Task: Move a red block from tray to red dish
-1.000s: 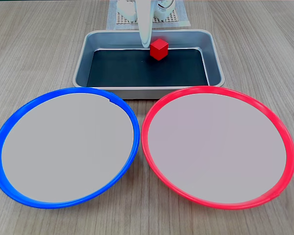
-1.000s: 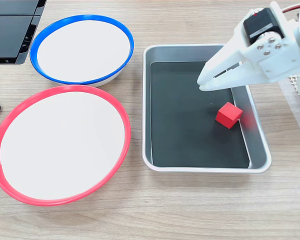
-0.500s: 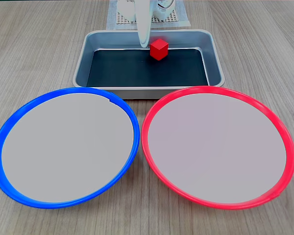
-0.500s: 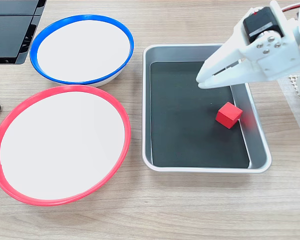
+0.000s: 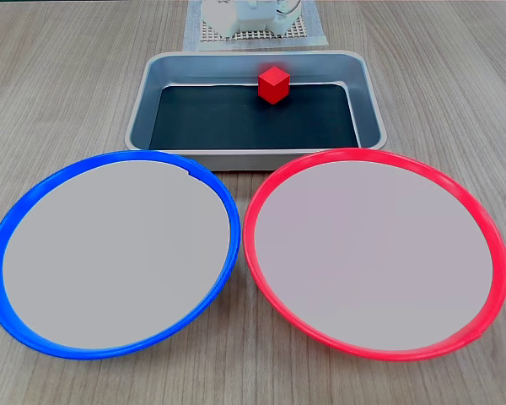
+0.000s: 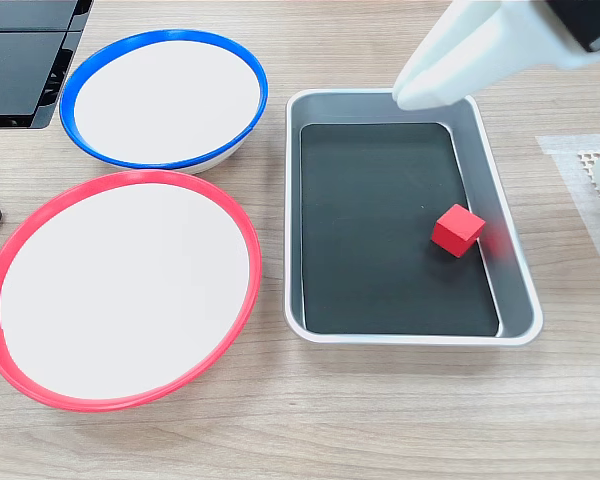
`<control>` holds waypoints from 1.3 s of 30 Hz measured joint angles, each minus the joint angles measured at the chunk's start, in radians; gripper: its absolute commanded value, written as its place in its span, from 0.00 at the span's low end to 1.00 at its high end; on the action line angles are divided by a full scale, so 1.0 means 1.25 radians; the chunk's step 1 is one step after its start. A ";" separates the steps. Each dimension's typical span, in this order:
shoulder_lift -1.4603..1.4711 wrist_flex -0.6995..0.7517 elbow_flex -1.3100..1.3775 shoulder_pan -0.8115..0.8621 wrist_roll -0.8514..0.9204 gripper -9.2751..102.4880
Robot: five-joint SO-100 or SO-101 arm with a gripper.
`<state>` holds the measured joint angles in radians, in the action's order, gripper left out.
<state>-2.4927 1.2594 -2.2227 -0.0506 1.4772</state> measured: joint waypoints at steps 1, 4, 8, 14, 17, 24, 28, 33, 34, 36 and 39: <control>0.033 0.027 0.029 -0.010 0.027 0.08; 0.226 0.182 0.185 -0.067 0.147 0.08; 0.553 0.423 0.450 -0.119 0.283 0.09; 0.933 0.529 0.738 -0.147 0.323 0.10; 1.003 0.529 0.761 -0.131 0.347 0.10; 0.978 0.490 0.573 -0.108 0.362 0.13; 0.913 0.427 0.454 -0.083 0.389 0.18; 0.901 0.387 0.438 -0.079 0.428 0.22; 0.900 0.377 0.438 -0.079 0.438 0.23; 0.900 0.361 0.438 -0.075 0.463 0.23; 0.900 0.336 0.436 -0.063 0.491 0.23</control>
<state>-1.3683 1.6797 -1.6782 -0.1289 2.0908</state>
